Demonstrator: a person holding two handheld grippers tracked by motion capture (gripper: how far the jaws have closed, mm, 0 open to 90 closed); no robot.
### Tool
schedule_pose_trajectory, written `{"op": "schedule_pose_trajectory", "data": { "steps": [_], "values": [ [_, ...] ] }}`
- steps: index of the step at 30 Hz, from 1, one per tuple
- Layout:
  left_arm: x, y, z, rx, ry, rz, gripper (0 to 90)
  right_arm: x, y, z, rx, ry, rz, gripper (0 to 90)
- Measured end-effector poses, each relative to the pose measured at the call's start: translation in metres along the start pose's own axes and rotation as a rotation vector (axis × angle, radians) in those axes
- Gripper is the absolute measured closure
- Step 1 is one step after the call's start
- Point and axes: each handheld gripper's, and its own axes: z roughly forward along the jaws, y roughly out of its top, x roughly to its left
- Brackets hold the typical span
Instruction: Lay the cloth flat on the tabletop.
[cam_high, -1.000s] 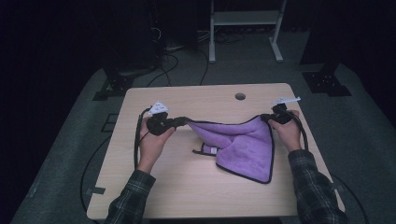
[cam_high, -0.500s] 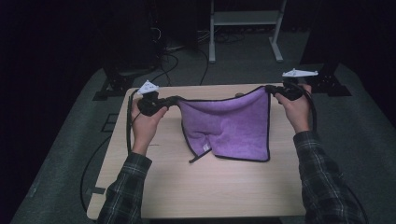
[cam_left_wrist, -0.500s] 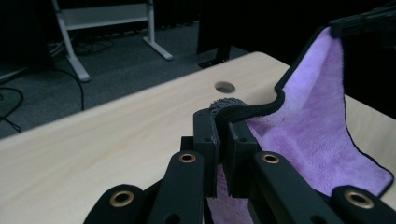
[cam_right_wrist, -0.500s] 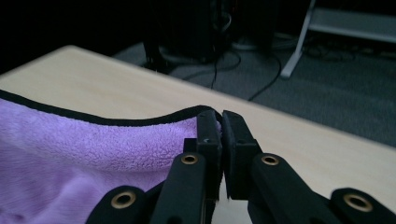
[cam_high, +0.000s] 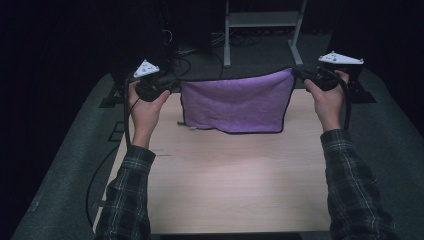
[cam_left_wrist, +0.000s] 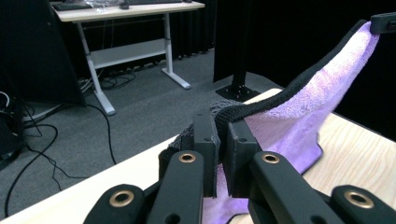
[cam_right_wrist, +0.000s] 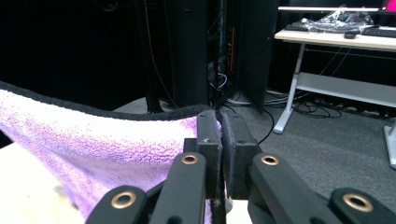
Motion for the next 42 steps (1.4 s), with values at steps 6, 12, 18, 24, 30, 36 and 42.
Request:
{"op": "schedule_pose_trajectory", "data": {
  "steps": [6, 12, 18, 24, 30, 36, 42],
  "values": [
    [-0.002, -0.018, 0.002, 0.032, -0.015, -0.017, 85.1, 0.005, -0.013, 0.000, 0.027, 0.015, -0.011, 85.8],
    [-0.007, -0.039, -0.004, 0.068, -0.035, -0.026, 85.1, 0.009, -0.034, -0.004, 0.050, 0.040, -0.009, 85.7],
    [-0.014, -0.062, -0.015, 0.094, -0.052, -0.037, 85.0, 0.018, -0.058, -0.017, 0.062, 0.069, -0.009, 85.7],
    [-0.028, -0.089, -0.029, 0.130, -0.076, -0.035, 85.0, 0.032, -0.085, -0.035, 0.093, 0.098, -0.027, 85.6],
    [-0.040, -0.115, -0.037, 0.170, -0.095, -0.043, 85.0, 0.041, -0.116, -0.049, 0.148, 0.126, -0.017, 85.6],
    [-0.050, -0.139, -0.047, 0.216, -0.118, -0.051, 85.0, 0.049, -0.146, -0.060, 0.233, 0.154, -0.012, 85.5],
    [-0.065, -0.157, -0.066, 0.229, -0.151, -0.064, 85.0, 0.057, -0.164, -0.082, 0.273, 0.190, 0.002, 85.5]
  ]
}}
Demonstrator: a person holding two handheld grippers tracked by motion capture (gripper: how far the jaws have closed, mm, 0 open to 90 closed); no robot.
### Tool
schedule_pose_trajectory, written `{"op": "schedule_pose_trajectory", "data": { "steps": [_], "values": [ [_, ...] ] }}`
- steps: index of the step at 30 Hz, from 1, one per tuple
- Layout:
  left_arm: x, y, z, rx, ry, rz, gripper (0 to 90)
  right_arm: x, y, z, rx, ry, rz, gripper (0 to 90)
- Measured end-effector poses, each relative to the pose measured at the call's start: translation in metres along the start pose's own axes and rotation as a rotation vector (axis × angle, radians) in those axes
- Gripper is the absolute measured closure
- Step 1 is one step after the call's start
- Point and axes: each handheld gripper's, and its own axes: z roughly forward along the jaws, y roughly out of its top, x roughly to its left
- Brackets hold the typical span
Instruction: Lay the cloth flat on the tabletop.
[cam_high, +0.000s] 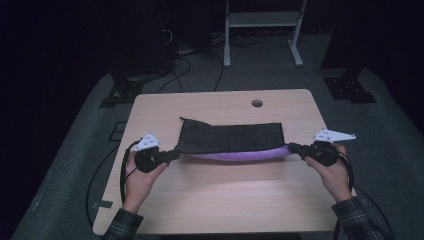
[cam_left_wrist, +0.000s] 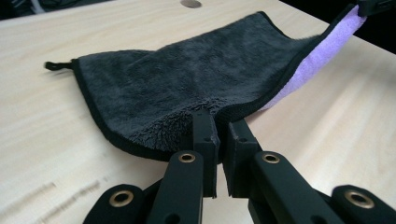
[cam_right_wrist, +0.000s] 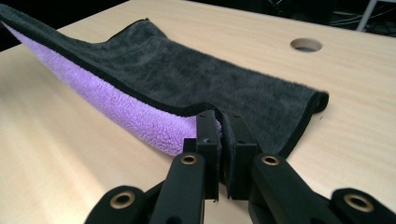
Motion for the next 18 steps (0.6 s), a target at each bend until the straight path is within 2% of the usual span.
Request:
{"op": "schedule_pose_trajectory", "data": {
  "steps": [5, 11, 14, 18],
  "values": [
    [-0.012, -0.012, -0.009, 0.019, -0.022, 0.002, 85.0, 0.015, -0.011, -0.016, 0.008, 0.025, -0.015, 85.4],
    [-0.019, -0.031, -0.011, 0.072, -0.042, -0.017, 84.9, 0.028, -0.034, -0.018, 0.095, 0.047, -0.031, 85.4],
    [-0.022, -0.039, -0.015, 0.097, -0.052, -0.017, 84.9, 0.033, -0.043, -0.021, 0.122, 0.058, -0.036, 85.4],
    [-0.023, -0.052, -0.014, 0.142, -0.069, -0.045, 84.8, 0.038, -0.052, -0.025, 0.146, 0.075, -0.026, 85.3]
  ]
}}
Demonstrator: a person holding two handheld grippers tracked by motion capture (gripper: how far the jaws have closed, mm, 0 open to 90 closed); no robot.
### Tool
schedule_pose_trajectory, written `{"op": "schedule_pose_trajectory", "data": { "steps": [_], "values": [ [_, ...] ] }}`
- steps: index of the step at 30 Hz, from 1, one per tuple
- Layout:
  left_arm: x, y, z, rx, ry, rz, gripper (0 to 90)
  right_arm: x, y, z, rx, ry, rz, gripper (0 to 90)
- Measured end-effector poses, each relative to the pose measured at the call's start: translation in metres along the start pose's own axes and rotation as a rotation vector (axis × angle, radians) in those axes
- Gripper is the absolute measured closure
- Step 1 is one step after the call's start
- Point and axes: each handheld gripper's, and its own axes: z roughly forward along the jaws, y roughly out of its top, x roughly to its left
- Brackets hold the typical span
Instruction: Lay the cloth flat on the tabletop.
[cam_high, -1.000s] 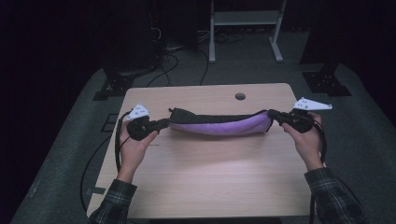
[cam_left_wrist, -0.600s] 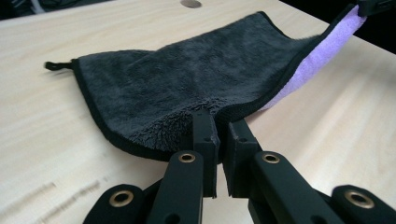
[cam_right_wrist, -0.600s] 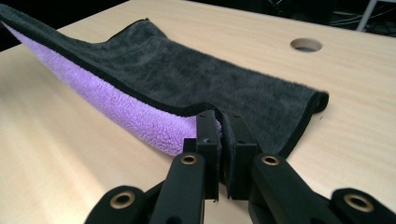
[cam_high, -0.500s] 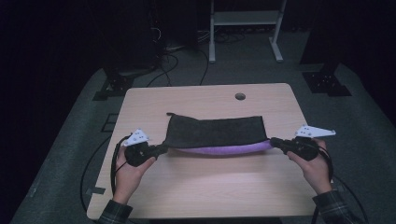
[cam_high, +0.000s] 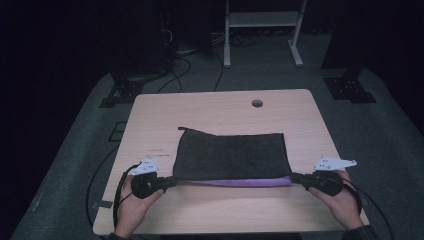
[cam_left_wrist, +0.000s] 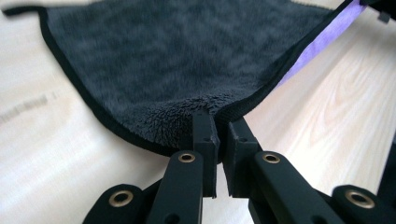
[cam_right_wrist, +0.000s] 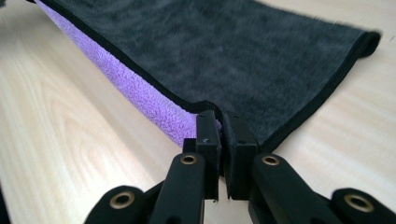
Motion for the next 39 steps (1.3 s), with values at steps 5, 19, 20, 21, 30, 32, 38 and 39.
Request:
{"op": "schedule_pose_trajectory", "data": {
  "steps": [5, 19, 20, 21, 30, 32, 38, 39],
  "values": [
    [-0.005, -0.014, 0.007, 0.072, -0.015, -0.006, 84.7, 0.005, -0.011, 0.004, 0.071, 0.007, -0.009, 85.2],
    [-0.013, -0.031, 0.010, 0.150, -0.063, -0.023, 70.0, 0.007, -0.023, 0.006, 0.156, 0.014, -0.025, 79.0],
    [-0.013, -0.030, 0.008, 0.143, -0.061, -0.014, 66.1, 0.007, -0.022, 0.004, 0.145, 0.020, -0.025, 77.0],
    [-0.013, -0.027, 0.005, 0.120, -0.059, -0.010, 61.7, 0.006, -0.021, 0.003, 0.127, 0.030, -0.019, 73.5],
    [-0.001, 0.001, -0.012, 0.024, 0.006, 0.036, 47.9, -0.001, 0.004, -0.009, -0.014, 0.022, -0.018, 59.7],
    [0.005, 0.008, -0.009, 0.019, 0.024, 0.037, 47.9, -0.006, 0.010, -0.005, -0.025, -0.001, -0.023, 58.7],
    [0.029, 0.034, 0.011, 0.002, 0.075, 0.036, 48.6, -0.033, 0.034, 0.015, -0.028, -0.077, -0.012, 57.5],
    [0.032, 0.038, 0.014, 0.002, 0.078, 0.039, 48.7, -0.040, 0.039, 0.020, -0.032, -0.097, -0.002, 57.3]
  ]
}}
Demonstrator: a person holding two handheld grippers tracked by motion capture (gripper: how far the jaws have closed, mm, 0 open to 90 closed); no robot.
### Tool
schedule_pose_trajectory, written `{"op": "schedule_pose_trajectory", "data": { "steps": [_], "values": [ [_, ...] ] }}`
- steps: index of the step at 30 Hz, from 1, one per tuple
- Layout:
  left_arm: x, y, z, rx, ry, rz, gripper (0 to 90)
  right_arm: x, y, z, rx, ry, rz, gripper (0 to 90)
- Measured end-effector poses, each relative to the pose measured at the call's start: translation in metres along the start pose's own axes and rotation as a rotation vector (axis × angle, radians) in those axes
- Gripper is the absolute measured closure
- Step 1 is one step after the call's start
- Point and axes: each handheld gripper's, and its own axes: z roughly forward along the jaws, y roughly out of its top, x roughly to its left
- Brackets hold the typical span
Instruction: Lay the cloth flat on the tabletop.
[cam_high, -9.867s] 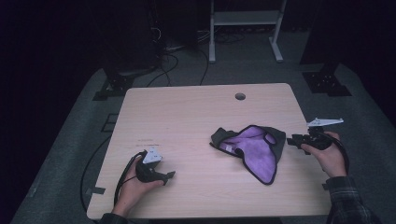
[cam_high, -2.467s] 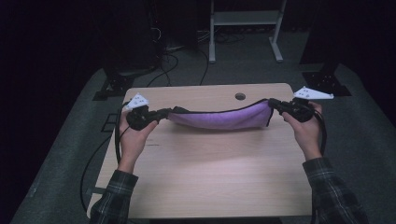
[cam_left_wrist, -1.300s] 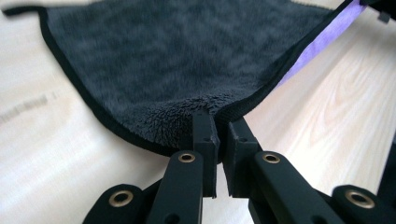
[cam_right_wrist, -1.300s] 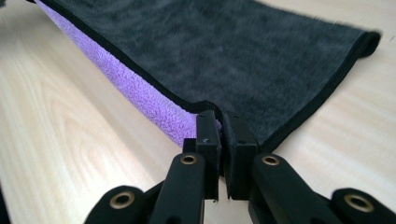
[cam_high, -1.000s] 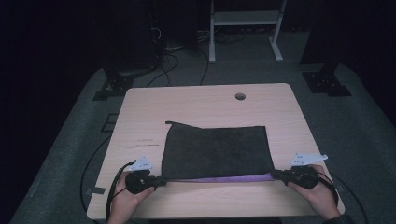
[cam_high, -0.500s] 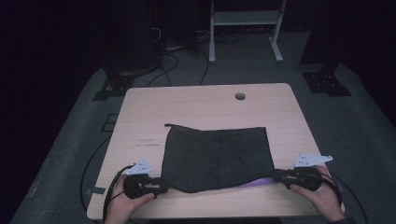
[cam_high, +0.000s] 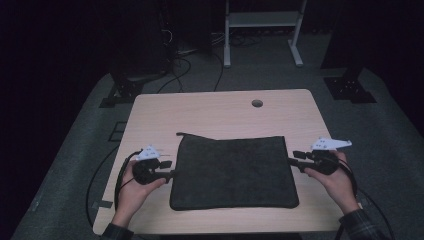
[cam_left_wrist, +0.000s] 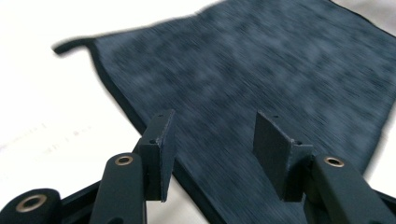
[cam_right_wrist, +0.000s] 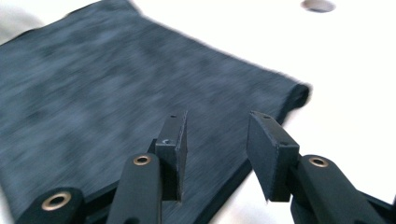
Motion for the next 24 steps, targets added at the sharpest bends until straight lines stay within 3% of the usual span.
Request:
{"op": "schedule_pose_trajectory", "data": {
  "steps": [5, 11, 12, 14, 19, 24],
  "values": [
    [0.021, 0.020, 0.027, 0.005, 0.039, -0.014, 47.9, -0.028, 0.015, 0.029, 0.015, -0.055, 0.054, 57.4],
    [0.030, 0.025, 0.063, 0.065, 0.069, -0.019, 47.8, -0.052, 0.017, 0.064, 0.052, -0.076, 0.144, 58.1],
    [0.030, 0.024, 0.068, 0.076, 0.074, -0.016, 48.2, -0.055, 0.017, 0.069, 0.056, -0.085, 0.142, 58.2],
    [0.031, 0.024, 0.074, 0.092, 0.077, -0.013, 48.6, -0.058, 0.017, 0.077, 0.066, -0.074, 0.161, 60.2],
    [0.033, 0.020, 0.084, 0.143, 0.085, -0.008, 50.5, -0.058, 0.015, 0.084, 0.084, -0.048, 0.165, 85.4],
    [0.033, 0.016, 0.085, 0.146, 0.092, -0.005, 51.7, -0.051, 0.020, 0.072, 0.044, -0.021, 0.129, 87.6]
  ]
}}
